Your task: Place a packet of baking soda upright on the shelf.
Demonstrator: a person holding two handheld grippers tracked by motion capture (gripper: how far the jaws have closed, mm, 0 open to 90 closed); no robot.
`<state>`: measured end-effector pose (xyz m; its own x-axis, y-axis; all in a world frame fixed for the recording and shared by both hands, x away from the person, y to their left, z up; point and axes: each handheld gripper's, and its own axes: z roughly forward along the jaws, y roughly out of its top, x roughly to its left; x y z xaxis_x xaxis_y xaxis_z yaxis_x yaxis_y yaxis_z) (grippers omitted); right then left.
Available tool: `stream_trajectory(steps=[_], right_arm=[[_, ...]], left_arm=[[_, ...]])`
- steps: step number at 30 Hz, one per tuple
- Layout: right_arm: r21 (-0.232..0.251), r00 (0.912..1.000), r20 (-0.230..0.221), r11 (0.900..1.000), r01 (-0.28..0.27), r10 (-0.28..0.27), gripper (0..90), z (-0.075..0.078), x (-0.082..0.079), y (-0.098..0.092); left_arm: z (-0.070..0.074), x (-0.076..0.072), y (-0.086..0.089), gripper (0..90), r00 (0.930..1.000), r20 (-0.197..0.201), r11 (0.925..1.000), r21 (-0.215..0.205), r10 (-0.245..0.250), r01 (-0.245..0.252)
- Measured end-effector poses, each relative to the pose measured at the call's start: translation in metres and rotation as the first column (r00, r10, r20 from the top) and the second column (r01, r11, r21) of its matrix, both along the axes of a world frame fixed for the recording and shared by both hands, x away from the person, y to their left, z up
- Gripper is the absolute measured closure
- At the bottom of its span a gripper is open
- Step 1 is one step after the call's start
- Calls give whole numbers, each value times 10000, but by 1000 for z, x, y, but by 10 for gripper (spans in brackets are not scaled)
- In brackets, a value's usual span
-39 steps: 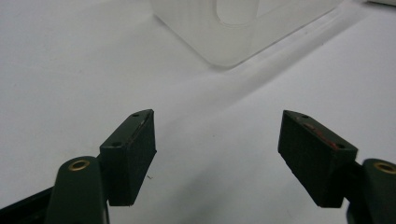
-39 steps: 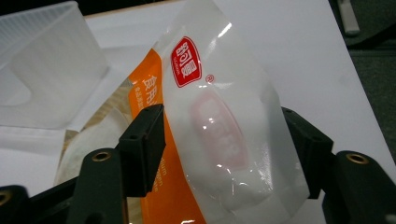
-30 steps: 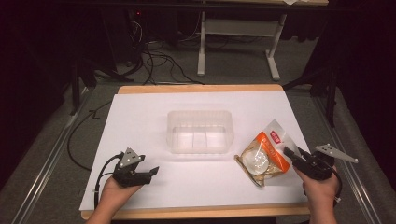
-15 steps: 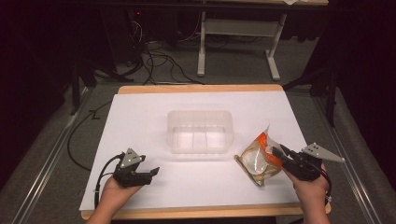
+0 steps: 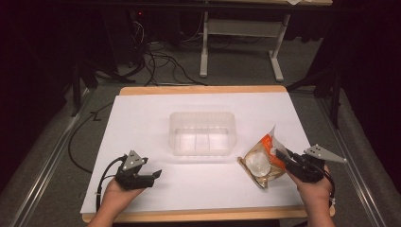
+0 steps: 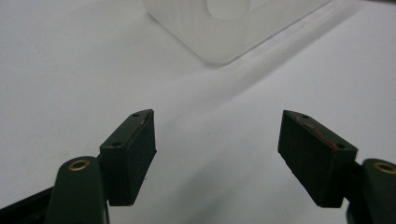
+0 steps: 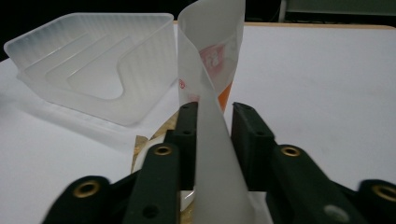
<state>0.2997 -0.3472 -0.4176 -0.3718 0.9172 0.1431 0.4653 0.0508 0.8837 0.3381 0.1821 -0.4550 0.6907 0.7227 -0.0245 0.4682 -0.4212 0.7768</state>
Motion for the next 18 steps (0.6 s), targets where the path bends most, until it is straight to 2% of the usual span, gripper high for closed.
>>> stream_trajectory(steps=[1,2,4,7,10,13,15,16,17,18], right_arm=[[5,10000,66,10000,-1,1,874,3,-1,1],[71,9999,102,10000,-27,26,900,4,-2,2],[201,9994,340,9998,2,-9,900,10,-4,4],[628,9951,967,9979,136,-197,900,23,-10,6],[427,9906,1325,9987,275,-329,900,32,-13,11],[661,9841,1677,9967,475,-580,900,40,-15,15],[528,9769,2034,9970,566,-663,900,45,-16,19],[528,9769,2034,9970,566,-663,900,45,-16,19],[98,9736,2219,9986,526,-535,900,49,-15,25],[-107,9735,2234,9986,521,-484,900,49,-15,28]], left_arm=[[0,0,0,281,10000,-17,10000,-12,-1,1],[0,0,0,281,10000,-17,10000,-5,-9,9],[0,0,-1,281,10000,-28,10000,-4,-17,17],[0,0,-1,282,10000,-27,10000,11,-17,17],[0,0,-1,281,10000,-8,10000,-8,-6,6],[0,0,-1,281,10000,12,10000,0,-8,8],[0,-1,-1,281,10000,-4,10000,4,-24,24],[0,-1,-1,281,10000,-4,10000,4,-24,24],[0,-1,-1,281,10000,-26,10000,52,-39,39],[0,-1,-1,281,10000,-16,10000,75,-51,51]])
